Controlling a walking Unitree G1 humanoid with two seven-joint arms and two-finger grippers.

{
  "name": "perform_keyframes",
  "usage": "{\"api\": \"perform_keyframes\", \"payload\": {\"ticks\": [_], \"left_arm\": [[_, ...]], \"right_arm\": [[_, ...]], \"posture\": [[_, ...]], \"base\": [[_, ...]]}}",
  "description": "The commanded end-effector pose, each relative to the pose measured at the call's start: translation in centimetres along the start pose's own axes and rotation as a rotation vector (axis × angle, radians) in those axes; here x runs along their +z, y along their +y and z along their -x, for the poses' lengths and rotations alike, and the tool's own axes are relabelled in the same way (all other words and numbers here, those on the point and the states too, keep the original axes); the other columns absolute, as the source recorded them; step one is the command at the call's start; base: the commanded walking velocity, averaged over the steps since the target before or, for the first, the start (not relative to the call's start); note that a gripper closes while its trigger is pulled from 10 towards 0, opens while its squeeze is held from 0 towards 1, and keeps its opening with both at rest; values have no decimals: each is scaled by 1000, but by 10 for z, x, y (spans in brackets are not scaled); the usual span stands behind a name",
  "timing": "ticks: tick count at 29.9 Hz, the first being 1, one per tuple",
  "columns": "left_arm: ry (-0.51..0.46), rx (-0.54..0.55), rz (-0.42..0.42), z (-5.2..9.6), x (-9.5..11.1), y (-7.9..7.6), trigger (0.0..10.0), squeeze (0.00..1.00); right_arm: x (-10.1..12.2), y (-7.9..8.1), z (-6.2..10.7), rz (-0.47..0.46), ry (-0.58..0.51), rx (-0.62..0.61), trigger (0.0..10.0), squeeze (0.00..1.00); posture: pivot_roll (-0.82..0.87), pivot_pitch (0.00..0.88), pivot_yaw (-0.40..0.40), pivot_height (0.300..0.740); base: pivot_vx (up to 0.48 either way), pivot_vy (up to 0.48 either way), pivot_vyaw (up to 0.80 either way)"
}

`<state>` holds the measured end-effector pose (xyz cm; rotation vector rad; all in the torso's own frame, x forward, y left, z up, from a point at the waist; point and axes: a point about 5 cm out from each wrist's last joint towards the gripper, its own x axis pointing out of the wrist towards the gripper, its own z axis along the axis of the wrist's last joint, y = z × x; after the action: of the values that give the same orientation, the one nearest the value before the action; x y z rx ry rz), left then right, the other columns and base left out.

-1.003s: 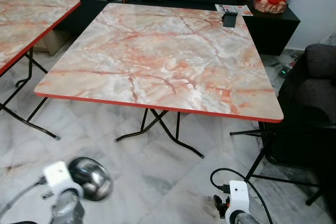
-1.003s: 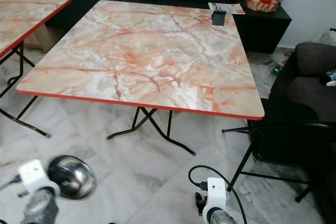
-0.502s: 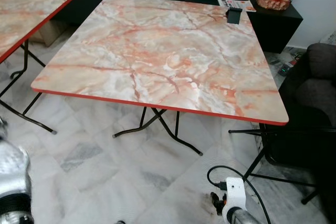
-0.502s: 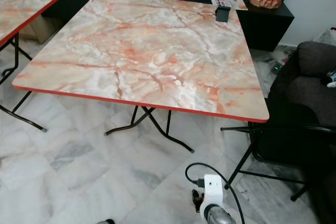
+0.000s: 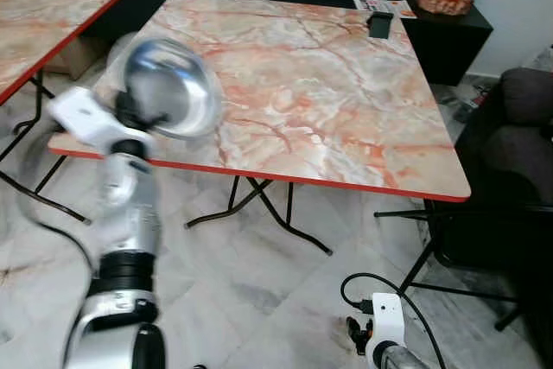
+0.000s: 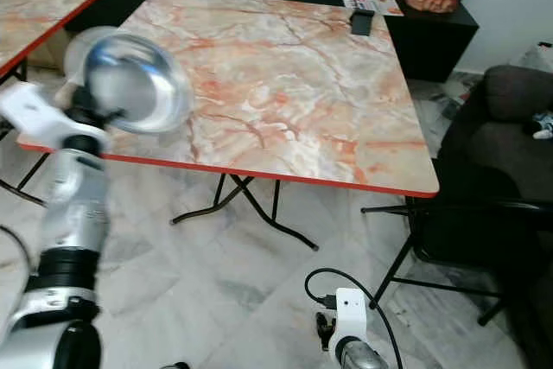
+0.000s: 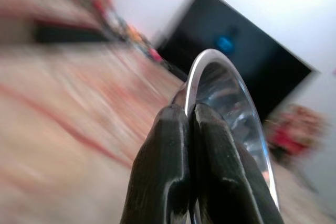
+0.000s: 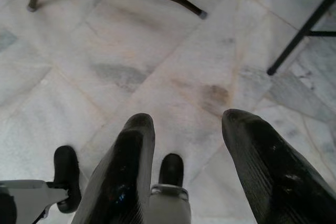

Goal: Setting the table

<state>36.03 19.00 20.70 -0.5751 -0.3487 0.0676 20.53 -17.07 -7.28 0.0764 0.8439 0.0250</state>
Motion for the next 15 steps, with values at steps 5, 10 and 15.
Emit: {"api": "perform_keyframes", "payload": {"ticks": [5, 10, 15], "left_arm": [[138, -58, 163, 10, -33, -10, 10000, 0], [188, -32, 171, 9, -43, -5, 10000, 0], [186, -63, 173, 6, -40, -7, 10000, 0]], "right_arm": [[-4, -8, 2, -6, 14, -24, 10000, 0], [-6, -9, 2, -16, 24, -34, 10000, 0], [-4, -9, 2, -29, 13, -39, 10000, 0]], "posture": [[66, 60, -72, 740], [66, 41, -66, 740], [58, 50, -60, 740]], "base": [[0, 0, 0], [56, 0, -133], [343, 0, -229]]}}
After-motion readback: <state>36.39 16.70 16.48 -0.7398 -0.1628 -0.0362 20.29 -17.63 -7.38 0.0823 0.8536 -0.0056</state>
